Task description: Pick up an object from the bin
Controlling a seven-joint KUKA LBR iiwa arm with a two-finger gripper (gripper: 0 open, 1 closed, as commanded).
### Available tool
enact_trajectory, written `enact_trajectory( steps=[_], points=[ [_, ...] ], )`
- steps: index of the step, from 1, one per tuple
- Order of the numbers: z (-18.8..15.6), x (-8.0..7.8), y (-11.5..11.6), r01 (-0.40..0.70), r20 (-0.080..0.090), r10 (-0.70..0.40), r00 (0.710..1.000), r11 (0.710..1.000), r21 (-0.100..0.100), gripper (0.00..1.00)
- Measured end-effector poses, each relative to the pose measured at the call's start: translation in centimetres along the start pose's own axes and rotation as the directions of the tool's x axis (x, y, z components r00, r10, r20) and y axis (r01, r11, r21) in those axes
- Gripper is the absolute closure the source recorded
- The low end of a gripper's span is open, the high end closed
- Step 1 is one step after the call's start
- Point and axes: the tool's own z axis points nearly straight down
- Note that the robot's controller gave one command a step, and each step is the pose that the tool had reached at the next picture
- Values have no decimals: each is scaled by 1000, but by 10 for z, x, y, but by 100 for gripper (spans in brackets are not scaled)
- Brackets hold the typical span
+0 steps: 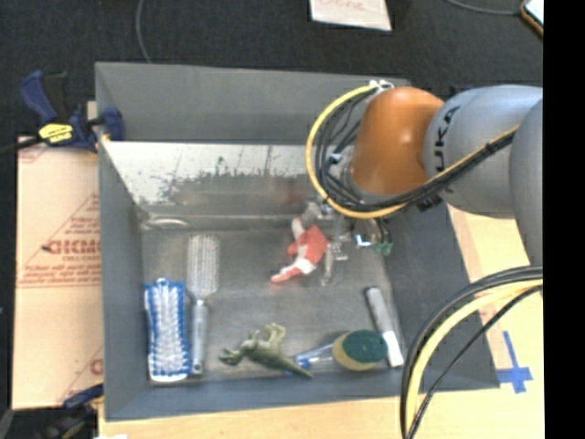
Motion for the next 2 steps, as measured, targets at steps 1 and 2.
enact_trajectory(
  steps=[1, 2],
  points=[
    [39, 53, -19, -6, 14, 6, 1000, 1000, 1, 100],
    [38, 53, -19, -6, 14, 6, 1000, 1000, 1, 100]
  ],
)
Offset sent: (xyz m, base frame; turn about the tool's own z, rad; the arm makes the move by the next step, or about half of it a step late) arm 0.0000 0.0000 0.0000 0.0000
